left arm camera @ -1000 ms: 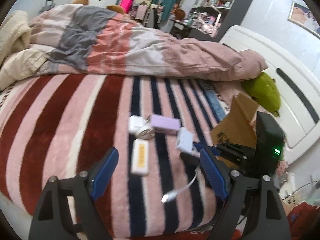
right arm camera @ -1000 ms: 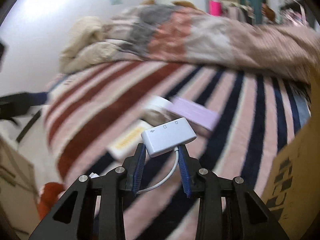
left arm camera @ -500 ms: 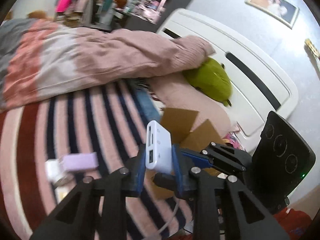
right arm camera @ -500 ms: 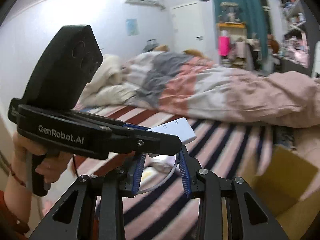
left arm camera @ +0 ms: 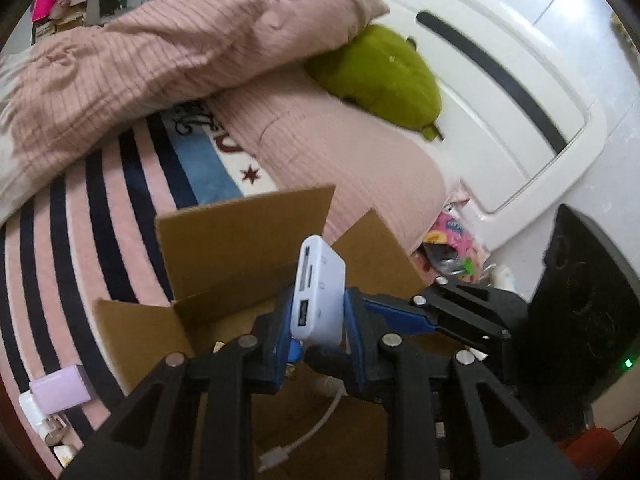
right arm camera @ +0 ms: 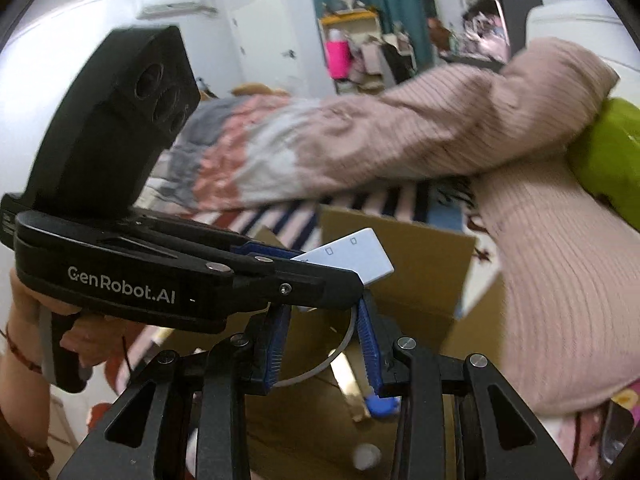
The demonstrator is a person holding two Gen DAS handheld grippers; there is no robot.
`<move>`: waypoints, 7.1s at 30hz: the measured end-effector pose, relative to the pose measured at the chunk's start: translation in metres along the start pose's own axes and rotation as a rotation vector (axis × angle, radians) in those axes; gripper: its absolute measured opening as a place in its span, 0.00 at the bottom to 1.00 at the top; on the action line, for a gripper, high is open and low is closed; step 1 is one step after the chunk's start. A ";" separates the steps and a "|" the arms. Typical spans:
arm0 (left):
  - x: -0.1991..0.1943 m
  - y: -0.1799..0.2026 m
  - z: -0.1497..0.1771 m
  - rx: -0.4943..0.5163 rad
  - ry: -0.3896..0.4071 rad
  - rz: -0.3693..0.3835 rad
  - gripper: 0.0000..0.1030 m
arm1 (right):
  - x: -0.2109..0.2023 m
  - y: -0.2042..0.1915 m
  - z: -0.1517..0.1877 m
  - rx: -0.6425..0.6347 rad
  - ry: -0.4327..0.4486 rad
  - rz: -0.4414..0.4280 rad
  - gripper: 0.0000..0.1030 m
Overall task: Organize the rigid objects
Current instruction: 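Drop the card reader into the cardboard box from the right gripper, then grasp the white KANO-KATO box with the right gripper, then lower the KANO-KATO box into the cardboard box and open the right gripper, then lower the right gripper onto the white tape roll and close it, then carry the tape roll into the cardboard box and open the right gripper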
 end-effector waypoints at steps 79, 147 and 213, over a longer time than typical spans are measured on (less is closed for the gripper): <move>-0.195 -0.125 0.103 -0.214 0.347 -0.271 0.63 | 0.044 -0.208 0.015 -0.248 0.041 -0.406 0.30; -0.245 -0.250 0.239 -0.458 0.328 -0.578 0.75 | 0.208 -0.238 0.068 -0.211 -0.242 -0.363 0.50; -0.067 -0.017 0.027 -0.034 0.182 -0.109 0.38 | -0.010 -0.049 0.004 -0.123 0.099 -0.177 0.36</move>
Point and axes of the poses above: each gripper's, at about its wrist camera, not at the fingertips, and x roughly the way its jaws point, y to its right, z to its underside, the point moved 6 cm from there along x, roughly the way its jaws point, and after that the axes turned 7 degrees about y, right-handed, at the moved point
